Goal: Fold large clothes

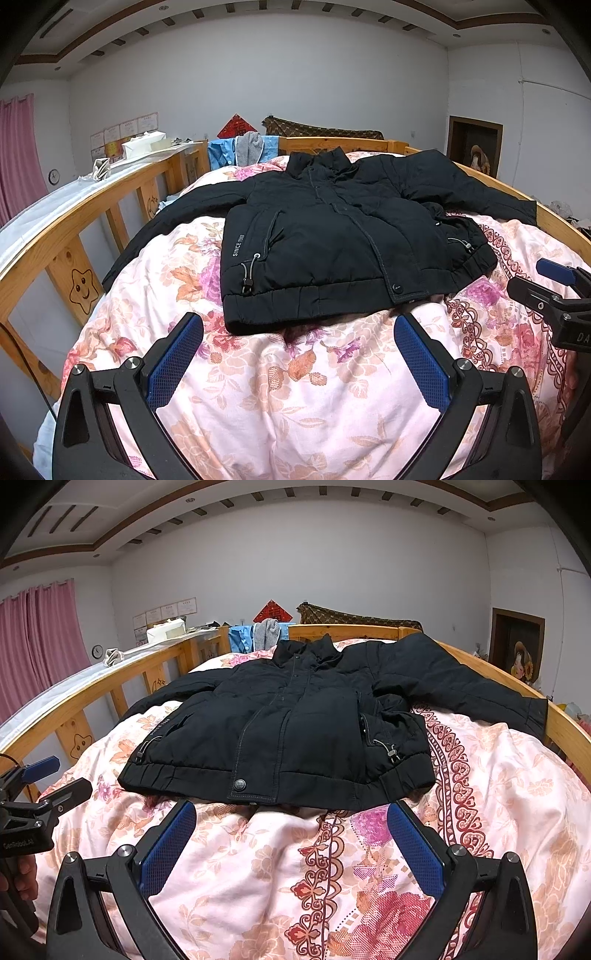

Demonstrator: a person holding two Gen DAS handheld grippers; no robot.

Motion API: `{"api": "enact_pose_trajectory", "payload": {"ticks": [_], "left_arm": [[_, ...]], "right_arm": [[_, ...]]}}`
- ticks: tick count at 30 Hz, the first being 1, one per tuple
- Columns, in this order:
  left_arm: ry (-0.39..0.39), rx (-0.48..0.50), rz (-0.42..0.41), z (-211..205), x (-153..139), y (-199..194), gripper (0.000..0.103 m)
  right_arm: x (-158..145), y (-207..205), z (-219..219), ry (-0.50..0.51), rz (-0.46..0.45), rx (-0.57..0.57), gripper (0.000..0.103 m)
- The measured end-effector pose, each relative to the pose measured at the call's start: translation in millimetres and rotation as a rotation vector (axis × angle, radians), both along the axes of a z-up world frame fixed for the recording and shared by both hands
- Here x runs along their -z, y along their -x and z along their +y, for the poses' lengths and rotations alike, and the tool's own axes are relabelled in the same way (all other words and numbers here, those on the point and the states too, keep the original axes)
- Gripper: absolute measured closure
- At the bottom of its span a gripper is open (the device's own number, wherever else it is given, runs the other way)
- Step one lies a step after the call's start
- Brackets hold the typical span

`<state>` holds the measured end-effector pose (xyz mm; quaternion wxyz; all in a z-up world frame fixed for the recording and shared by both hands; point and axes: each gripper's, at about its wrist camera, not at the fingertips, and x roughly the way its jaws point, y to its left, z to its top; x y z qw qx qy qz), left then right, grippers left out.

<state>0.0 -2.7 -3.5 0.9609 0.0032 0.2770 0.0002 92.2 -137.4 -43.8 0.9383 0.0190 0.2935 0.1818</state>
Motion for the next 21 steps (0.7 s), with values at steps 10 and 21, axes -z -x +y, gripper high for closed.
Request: {"api": "enact_pose_trajectory", "payload": {"ticks": [10,21], "left_arm": [[-0.001,-0.002,0.001,1.0,-1.3,0.7,0.002],[-0.001,-0.001,0.002,1.0,-1.1,1.1,0.002]], "right_arm": [[2.8,0.9,-1.0,0.000,0.002,0.000,0.000],[2.1,0.0,-1.4,0.000,0.005,0.000,0.000]]}}
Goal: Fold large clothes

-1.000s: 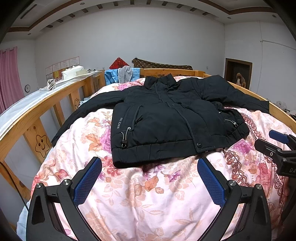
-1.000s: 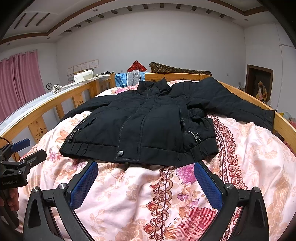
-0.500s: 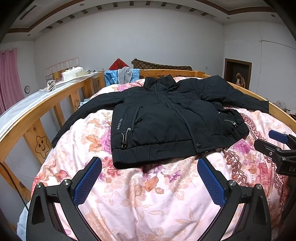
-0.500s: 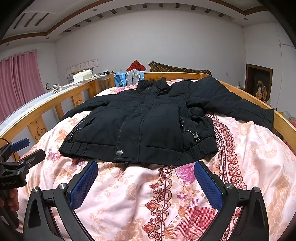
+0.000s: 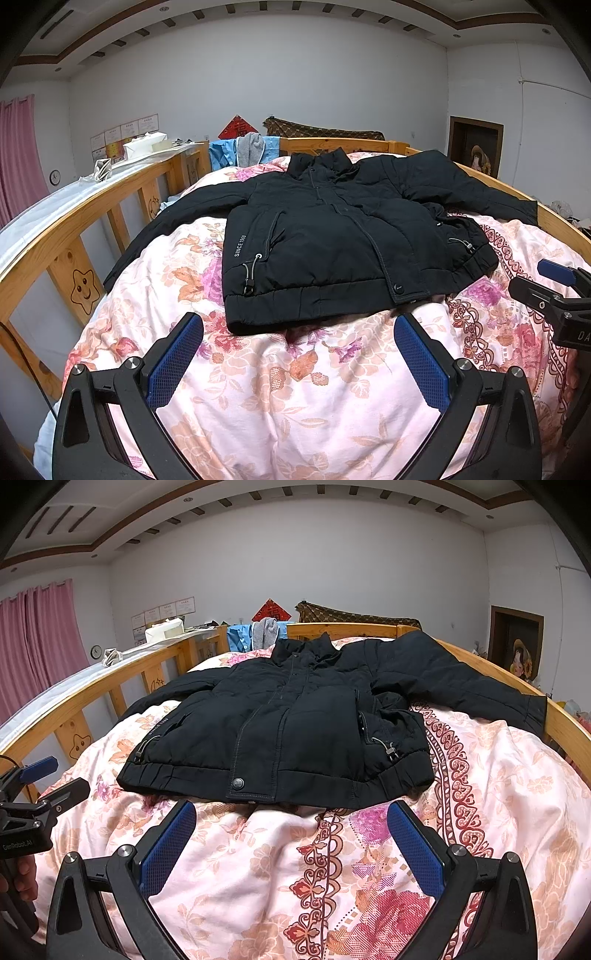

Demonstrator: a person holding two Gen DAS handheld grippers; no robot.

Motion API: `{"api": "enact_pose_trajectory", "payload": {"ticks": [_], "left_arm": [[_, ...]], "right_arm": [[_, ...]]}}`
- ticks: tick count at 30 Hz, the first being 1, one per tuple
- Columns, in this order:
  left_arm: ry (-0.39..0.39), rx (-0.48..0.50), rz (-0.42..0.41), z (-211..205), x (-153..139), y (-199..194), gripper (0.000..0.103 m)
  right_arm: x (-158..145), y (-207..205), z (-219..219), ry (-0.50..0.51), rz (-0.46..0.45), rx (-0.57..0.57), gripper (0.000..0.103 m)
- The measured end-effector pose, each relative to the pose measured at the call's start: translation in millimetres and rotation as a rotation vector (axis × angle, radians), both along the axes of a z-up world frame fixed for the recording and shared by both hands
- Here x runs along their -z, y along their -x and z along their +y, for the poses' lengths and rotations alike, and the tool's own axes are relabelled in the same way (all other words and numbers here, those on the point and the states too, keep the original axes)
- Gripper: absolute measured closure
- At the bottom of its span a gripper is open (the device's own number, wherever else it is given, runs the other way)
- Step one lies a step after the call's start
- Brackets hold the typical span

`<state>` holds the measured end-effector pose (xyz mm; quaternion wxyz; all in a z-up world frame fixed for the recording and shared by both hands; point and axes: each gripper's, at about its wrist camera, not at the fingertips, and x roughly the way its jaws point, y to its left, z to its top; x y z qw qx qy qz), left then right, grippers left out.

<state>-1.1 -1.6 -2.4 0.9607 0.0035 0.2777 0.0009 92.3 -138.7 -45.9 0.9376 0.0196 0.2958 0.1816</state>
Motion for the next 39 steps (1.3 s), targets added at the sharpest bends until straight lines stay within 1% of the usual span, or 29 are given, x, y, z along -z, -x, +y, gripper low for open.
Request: {"api": "enact_pose_trajectory", "payload": {"ticks": [11,35,39], "left_arm": [[0.000,0.000,0.000,0.1,0.1,-0.3,0.002],[-0.001,-0.004,0.002,2.4,-0.1,0.1,0.002],[-0.002,-0.012,0.013,4.6,0.3,-1.2,0.002]], "right_arm": [[3.2,1.7,-1.9,0.001,0.002,0.000,0.000],[-0.6,-0.4,-1.1,0.000,0.008,0.000,0.000],[8.0,-0.1,-5.8,-0.003,0.013,0.010,0.000]]}}
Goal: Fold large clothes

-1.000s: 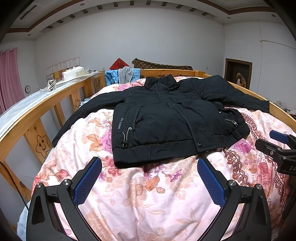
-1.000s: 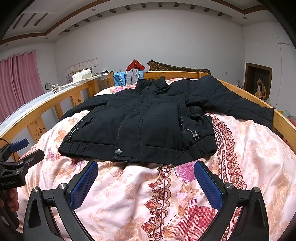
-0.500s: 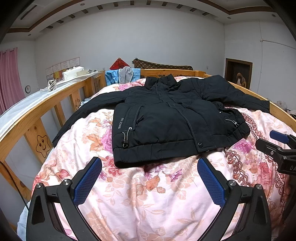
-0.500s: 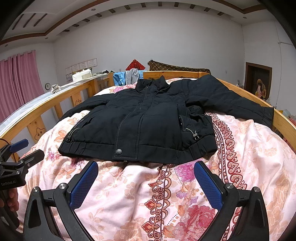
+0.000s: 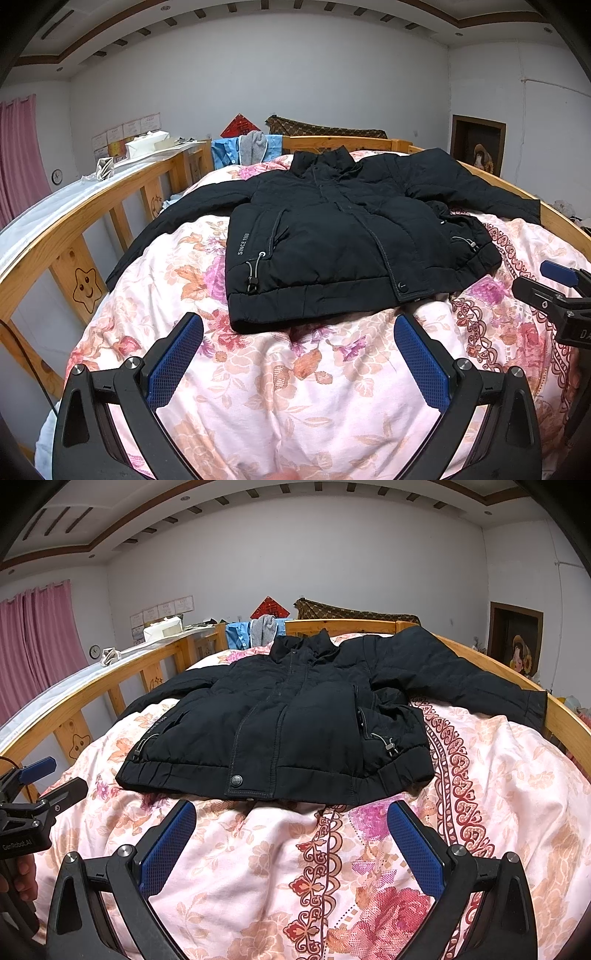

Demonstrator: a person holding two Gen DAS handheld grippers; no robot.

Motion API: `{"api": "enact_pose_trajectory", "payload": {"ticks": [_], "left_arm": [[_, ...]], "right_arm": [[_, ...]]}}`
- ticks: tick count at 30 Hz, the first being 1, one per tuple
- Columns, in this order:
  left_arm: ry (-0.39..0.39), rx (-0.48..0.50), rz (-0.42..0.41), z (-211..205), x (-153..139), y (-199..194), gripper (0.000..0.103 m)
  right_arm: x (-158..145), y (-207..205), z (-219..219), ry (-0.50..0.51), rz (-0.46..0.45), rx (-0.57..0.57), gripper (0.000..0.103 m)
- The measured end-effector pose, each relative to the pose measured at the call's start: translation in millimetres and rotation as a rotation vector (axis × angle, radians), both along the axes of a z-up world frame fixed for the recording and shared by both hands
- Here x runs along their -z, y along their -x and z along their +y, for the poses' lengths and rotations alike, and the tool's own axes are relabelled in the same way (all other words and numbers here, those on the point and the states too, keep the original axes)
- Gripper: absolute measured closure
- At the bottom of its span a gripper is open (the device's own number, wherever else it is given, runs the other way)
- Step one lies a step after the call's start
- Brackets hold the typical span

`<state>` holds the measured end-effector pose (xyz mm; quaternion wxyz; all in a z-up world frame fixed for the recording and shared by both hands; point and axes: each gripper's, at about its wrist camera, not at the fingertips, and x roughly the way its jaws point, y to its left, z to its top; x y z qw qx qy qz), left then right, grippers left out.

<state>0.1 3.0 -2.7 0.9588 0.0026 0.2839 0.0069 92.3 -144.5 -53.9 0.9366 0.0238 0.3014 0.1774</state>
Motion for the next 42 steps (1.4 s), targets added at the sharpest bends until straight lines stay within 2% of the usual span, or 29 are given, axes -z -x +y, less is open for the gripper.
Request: {"api": "enact_pose_trajectory", "payload": {"ticks": [9,14,16,18,22,24,26,29,32,34,36,39,42], "left_arm": [[0.018,-0.024,0.067,11,-1,-18,0.002],[-0.013,-0.028,0.137,24,-18,-41,0.002],[-0.032,-0.020,0.177,31,-32,-56,0.002],[-0.086,-0.005,0.197,37,-59,-76,0.002],[-0.198,0.019,0.235,30,-87,-118,0.002],[-0.199,0.033,0.226,19,-89,-145,0.002],[-0.185,0.043,0.220,6,-80,-177,0.002],[-0.151,0.065,0.189,-8,-60,-226,0.002],[-0.145,0.066,0.173,-13,-44,-277,0.002],[-0.120,0.064,0.171,-14,-35,-311,0.002],[-0.065,0.072,0.179,-16,-30,-341,0.002],[0.036,0.084,0.195,-24,-21,-389,0.002],[0.082,0.126,0.236,-49,-12,-440,0.002]], "right_arm": [[-12,-20,-1,0.022,0.034,0.061,0.000],[-33,-43,-11,0.029,0.044,0.068,0.000],[-46,-65,-16,0.030,0.085,0.048,0.000],[-59,-92,-18,0.051,0.131,0.029,0.000],[-72,-154,-17,0.168,0.271,0.068,0.000],[-70,-185,-16,0.206,0.286,0.113,0.000],[-63,-208,-18,0.230,0.252,0.171,0.000],[-48,-231,-32,0.143,0.175,0.229,0.000],[-31,-244,-62,0.044,0.134,0.352,0.000],[-16,-248,-88,-0.021,0.181,0.458,0.000],[-3,-251,-110,-0.108,0.237,0.500,0.000],[14,-254,-145,-0.239,0.266,0.558,0.000],[30,-249,-185,-0.443,0.288,0.653,0.000]]}}
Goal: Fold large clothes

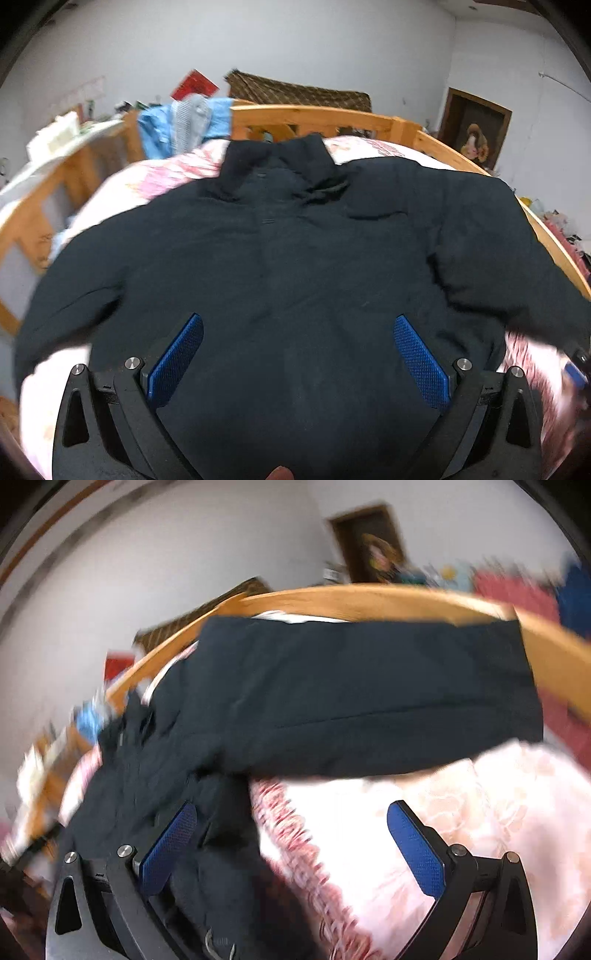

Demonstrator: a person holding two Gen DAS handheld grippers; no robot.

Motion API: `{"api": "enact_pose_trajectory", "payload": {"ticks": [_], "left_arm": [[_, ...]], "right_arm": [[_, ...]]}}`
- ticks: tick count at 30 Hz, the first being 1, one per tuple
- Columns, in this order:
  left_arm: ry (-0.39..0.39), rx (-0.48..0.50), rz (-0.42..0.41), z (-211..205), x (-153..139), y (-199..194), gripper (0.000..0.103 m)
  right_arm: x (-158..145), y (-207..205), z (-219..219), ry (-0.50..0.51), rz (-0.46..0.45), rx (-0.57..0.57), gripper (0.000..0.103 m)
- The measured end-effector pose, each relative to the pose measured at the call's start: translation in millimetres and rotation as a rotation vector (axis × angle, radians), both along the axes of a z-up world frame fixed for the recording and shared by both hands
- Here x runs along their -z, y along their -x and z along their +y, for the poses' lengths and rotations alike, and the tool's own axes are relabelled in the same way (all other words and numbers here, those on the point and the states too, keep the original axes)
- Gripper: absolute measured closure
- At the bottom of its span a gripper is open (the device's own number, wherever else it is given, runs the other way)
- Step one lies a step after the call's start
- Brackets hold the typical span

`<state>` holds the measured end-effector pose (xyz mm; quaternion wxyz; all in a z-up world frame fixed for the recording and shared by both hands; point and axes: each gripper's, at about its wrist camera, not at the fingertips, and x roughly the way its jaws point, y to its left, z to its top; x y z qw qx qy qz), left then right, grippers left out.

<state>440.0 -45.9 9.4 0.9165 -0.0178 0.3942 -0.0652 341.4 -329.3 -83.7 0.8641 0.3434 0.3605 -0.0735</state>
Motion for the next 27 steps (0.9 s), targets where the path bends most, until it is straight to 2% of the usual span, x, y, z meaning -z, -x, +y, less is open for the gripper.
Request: {"api": "enact_pose_trajectory", "payload": {"ticks": [3,8,10,11,13,16,17,19,20,22,27], "left_arm": [[0.031,0.021,0.027,-27,7,-40,0.002],[0.047,0.024,0.084,-79,26,-111,0.002],[0.023,0.009,0.090,-91,38,-125,0.002],[0.009,-0.004,0.101,-98,48,-139,0.002],[-0.010,-0.014,0.115,-105,62,-151,0.002],[-0.028,0.002,0.145,-114,79,-171,0.002],[-0.036,0.019,0.155,-119,86,-178,0.002],[-0.036,0.043,0.164,-125,94,-183,0.002],[-0.034,0.061,0.185,-129,102,-187,0.002],[-0.046,0.048,0.222,-131,115,-193,0.001],[0.025,0.018,0.260,-103,127,-202,0.001]], "right_arm": [[12,-3,-26,-0.132,-0.007,0.112,0.000],[9,-13,-52,-0.174,-0.075,0.237,0.003],[7,-14,-59,-0.185,-0.083,0.282,0.018],[8,-14,-60,-0.190,-0.082,0.300,0.022],[8,-12,-68,-0.193,-0.065,0.344,0.038],[4,-14,-65,-0.148,-0.038,0.348,0.058],[-1,-14,-65,-0.118,-0.035,0.336,0.061],[-7,-14,-65,-0.074,-0.044,0.319,0.074],[-13,-15,-65,-0.043,-0.053,0.308,0.077],[-27,-16,-58,0.030,-0.083,0.284,0.087],[-69,-13,-35,0.226,-0.207,0.210,0.092]]}}
